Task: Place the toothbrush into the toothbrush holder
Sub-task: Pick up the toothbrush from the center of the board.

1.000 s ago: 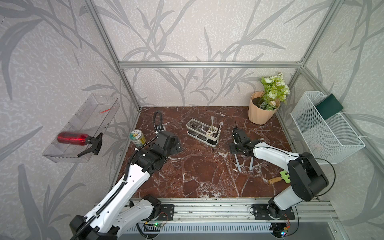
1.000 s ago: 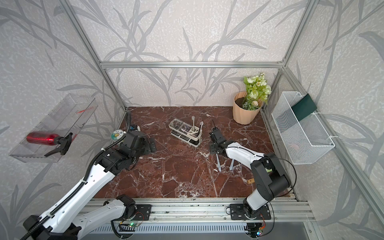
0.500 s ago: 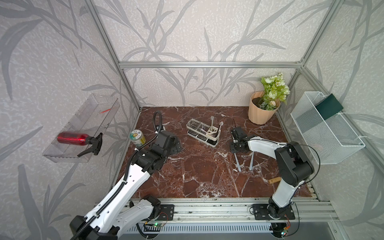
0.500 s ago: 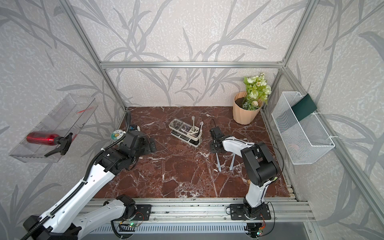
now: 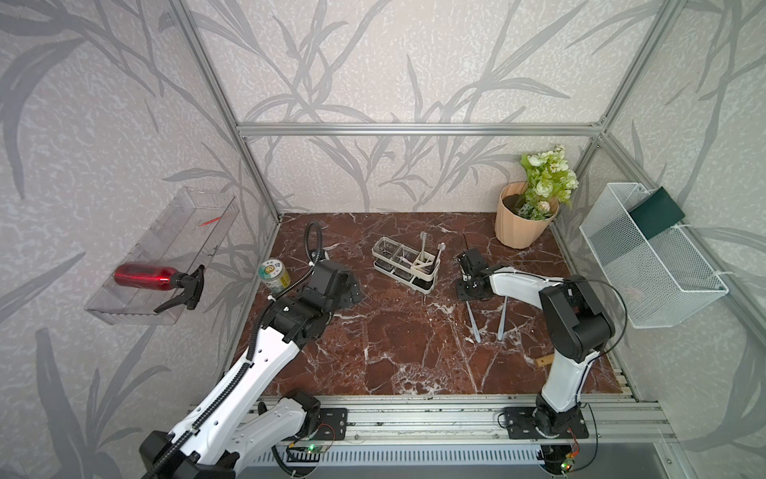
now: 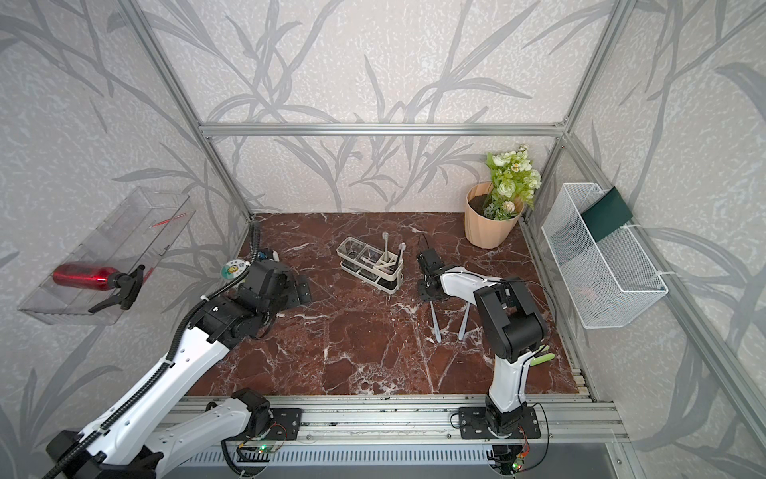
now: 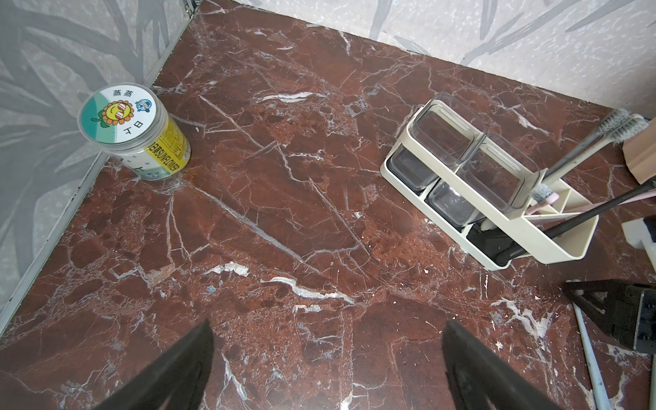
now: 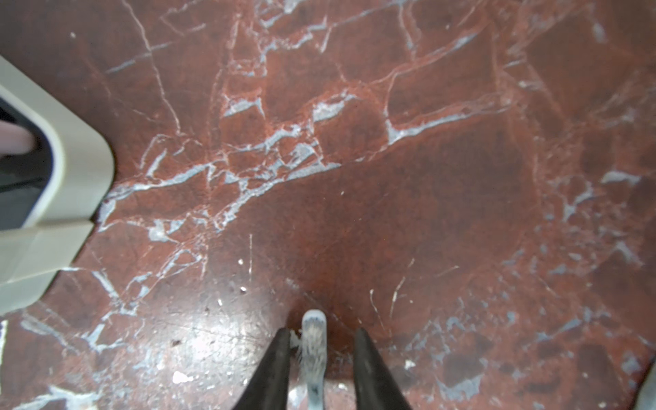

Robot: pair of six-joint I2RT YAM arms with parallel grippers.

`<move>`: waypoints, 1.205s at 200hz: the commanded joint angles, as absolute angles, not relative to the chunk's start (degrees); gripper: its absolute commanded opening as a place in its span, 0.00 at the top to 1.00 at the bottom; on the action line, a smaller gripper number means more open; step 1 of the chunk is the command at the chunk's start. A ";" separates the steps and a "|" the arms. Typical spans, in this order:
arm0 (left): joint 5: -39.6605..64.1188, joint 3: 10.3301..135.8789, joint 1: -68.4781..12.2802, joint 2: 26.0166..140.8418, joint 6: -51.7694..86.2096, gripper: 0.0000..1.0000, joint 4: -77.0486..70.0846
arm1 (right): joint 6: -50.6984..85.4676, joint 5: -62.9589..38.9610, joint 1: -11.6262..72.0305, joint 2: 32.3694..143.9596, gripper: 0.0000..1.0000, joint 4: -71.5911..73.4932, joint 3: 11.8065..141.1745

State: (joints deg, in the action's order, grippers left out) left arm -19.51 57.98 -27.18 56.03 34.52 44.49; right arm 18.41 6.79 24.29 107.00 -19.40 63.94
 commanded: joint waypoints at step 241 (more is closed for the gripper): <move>-18.68 57.70 -25.96 56.60 35.07 0.01 44.48 | 21.92 4.89 23.97 105.58 1.00 -23.24 64.53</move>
State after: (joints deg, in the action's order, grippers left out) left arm -18.31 57.98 -26.33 56.42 34.54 44.29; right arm 20.51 5.72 24.36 107.42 -19.86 64.77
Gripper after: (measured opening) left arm 0.992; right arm 0.117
